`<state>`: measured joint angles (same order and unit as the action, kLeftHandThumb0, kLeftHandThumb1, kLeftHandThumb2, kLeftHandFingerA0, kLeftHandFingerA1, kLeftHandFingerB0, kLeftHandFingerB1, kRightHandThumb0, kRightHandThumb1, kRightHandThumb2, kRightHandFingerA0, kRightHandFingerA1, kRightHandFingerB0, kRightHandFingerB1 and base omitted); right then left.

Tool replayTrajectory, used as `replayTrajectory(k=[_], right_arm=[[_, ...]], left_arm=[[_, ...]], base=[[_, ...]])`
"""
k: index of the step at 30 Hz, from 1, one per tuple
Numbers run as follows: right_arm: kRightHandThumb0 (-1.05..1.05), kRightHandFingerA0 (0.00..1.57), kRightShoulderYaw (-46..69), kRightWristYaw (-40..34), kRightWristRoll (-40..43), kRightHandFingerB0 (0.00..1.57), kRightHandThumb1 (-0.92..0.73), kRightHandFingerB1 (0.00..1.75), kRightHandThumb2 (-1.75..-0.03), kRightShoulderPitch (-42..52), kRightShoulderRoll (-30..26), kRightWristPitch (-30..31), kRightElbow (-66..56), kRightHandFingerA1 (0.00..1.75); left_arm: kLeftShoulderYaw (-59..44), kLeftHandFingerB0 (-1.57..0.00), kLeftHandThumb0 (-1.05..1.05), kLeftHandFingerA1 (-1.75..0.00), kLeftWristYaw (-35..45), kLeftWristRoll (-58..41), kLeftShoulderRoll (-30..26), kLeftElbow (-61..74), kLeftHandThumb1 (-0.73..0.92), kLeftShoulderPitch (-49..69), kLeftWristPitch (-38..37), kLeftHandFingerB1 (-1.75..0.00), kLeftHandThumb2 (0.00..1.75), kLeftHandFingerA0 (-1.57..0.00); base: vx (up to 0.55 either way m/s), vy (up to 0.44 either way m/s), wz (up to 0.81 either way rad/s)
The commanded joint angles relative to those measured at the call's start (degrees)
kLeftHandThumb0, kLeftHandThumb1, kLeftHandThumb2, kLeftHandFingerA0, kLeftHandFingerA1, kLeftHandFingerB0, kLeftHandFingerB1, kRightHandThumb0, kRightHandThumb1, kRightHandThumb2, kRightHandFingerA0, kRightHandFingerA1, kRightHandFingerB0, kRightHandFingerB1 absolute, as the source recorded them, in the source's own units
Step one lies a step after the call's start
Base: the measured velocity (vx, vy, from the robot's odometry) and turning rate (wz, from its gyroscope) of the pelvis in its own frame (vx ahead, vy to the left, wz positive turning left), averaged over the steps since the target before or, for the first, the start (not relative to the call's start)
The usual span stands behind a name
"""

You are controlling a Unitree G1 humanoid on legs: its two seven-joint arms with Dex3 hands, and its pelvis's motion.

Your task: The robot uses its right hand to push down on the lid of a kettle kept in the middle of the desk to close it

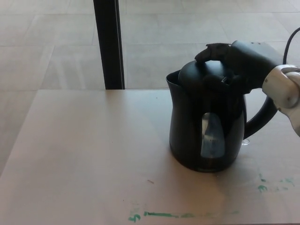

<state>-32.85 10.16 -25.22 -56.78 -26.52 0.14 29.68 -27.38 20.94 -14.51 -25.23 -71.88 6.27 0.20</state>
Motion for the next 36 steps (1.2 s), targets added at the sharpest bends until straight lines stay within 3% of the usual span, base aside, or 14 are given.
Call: replayTrajectory(k=[1,3,8,12,14,15,19,20,21,29,31,33,34,36], right_arm=[[-0.64,0.49,-13.46,1.74,-14.73,0.47,-0.8,0.43,-0.64,4.27,2.69,-5.82,4.28,0.6],[-0.64,0.52,-15.41,1.89,-16.29,0.49,-0.8,0.45,-0.63,4.46,3.28,-4.82,4.37,0.64],[-0.64,0.55,-19.79,1.76,-17.91,0.51,-0.79,0.45,-0.63,6.77,4.18,-5.29,5.45,0.65],[-0.61,0.5,-17.22,0.86,-15.23,0.44,-0.8,0.44,-0.63,6.65,2.73,-5.31,4.82,0.6],[-0.61,0.45,-14.32,3.97,-12.4,0.42,-0.81,0.41,-0.65,4.5,1.36,-4.48,3.83,0.52],[-0.6,0.48,-13.6,4.05,-11.83,0.44,-0.79,0.42,-0.64,4.36,1.13,-4.51,3.56,0.53],[-0.58,0.51,-7.55,7.56,-5.14,0.47,-0.79,0.41,-0.63,3.27,1.19,-2.51,3.86,0.56],[-0.59,0.51,-6.23,8.92,-3.82,0.46,-0.79,0.41,-0.63,2.52,1.35,-2.08,4.66,0.55],[-0.6,0.53,-5.42,9.78,-3.38,0.45,-0.8,0.4,-0.64,1.89,0.87,-2.32,4.85,0.56],[-0.6,0.61,6.92,12.22,5.02,0.48,-0.75,0.39,-0.63,4.16,-2.75,-0.74,2.88,0.53],[-0.59,0.61,9.38,12.51,6.29,0.49,-0.74,0.4,-0.62,5.7,-3.45,-0.62,1.9,0.51],[-0.56,0.63,13.07,11.86,8.38,0.5,-0.72,0.4,-0.62,9.53,-4.25,-0.07,-1.47,0.51],[-0.56,0.6,15.73,11.99,10.08,0.49,-0.73,0.4,-0.62,12.47,-5.4,-0.22,-3.51,0.51],[-0.56,0.62,19.15,12.05,11.53,0.5,-0.72,0.42,-0.62,15.55,-6.54,-1.5,-5.32,0.52]], left_arm=[[0.51,-0.33,-0.82,-0.59,0.36,0.42,-2.6,-0.1,0.72,-0.51,0.22,-0.52,1.09,-0.45],[0.32,-0.38,-0.83,-0.49,0.6,0.18,-2.65,-0.12,0.91,-0.91,0.37,-0.39,0.67,-0.52],[0.98,-0.35,-0.82,-0.58,0.37,0.63,-2.67,-0.24,0.7,-1.31,0.28,-0.52,1.06,-0.47],[2.25,-0.38,-0.86,-0.43,0.2,1.79,-2.67,-0.05,0.92,-1.16,-0.87,-0.37,0.65,-0.54],[1.39,-0.28,-0.8,-0.58,0.74,0.46,-2.55,-0.61,0.71,-1.61,-0.1,-0.5,1.09,-0.43],[1.43,-0.37,-0.83,-0.45,0.9,0.41,-2.58,-0.57,0.92,-1.42,-0.08,-0.39,0.68,-0.5],[1.98,-0.39,-0.84,-0.46,0.64,0.7,-2.5,-0.23,0.92,-0.65,-0.34,-0.4,0.68,-0.49],[1.65,-0.34,-0.83,-0.57,0.32,0.31,-2.18,-0.27,0.72,-0.45,-0.2,-0.52,1.09,-0.43],[0.74,-0.39,-0.84,-0.48,0.38,-0.69,-1.99,-0.32,0.89,-0.53,0.4,-0.4,0.67,-0.52],[1.42,-0.39,-0.84,-0.46,0.9,-0.01,-2.03,-0.41,0.92,-0.08,-0.53,-0.39,0.65,-0.52],[1.54,-0.33,-0.82,-0.57,1.33,0.1,-2.06,-0.53,0.72,0.07,-0.76,-0.52,1.08,-0.42],[1.63,-0.37,-0.84,-0.47,1.22,0.14,-2.04,-0.29,0.91,0.08,-0.78,-0.4,0.68,-0.49],[1.79,-0.33,-0.82,-0.58,0.85,0.25,-1.97,0.02,0.71,0.18,-0.62,-0.52,1.09,-0.44],[0.71,-0.37,-0.84,-0.48,0.9,-1.0,-1.94,0.18,0.89,0.13,0.85,-0.4,0.66,-0.51]], base=[[0.0,0.0,0.0],[0.0,0.0,0.0],[0.0,0.0,0.0],[0.0,0.0,0.0],[0.0,0.0,0.0],[0.0,0.0,0.0],[0.0,0.0,0.0],[0.0,0.0,0.0],[0.0,0.0,0.0],[0.0,0.0,0.0],[0.0,0.0,0.0],[-0.01,0.001,0.03],[0.0,0.0,0.0],[0.0,0.0,0.0]])
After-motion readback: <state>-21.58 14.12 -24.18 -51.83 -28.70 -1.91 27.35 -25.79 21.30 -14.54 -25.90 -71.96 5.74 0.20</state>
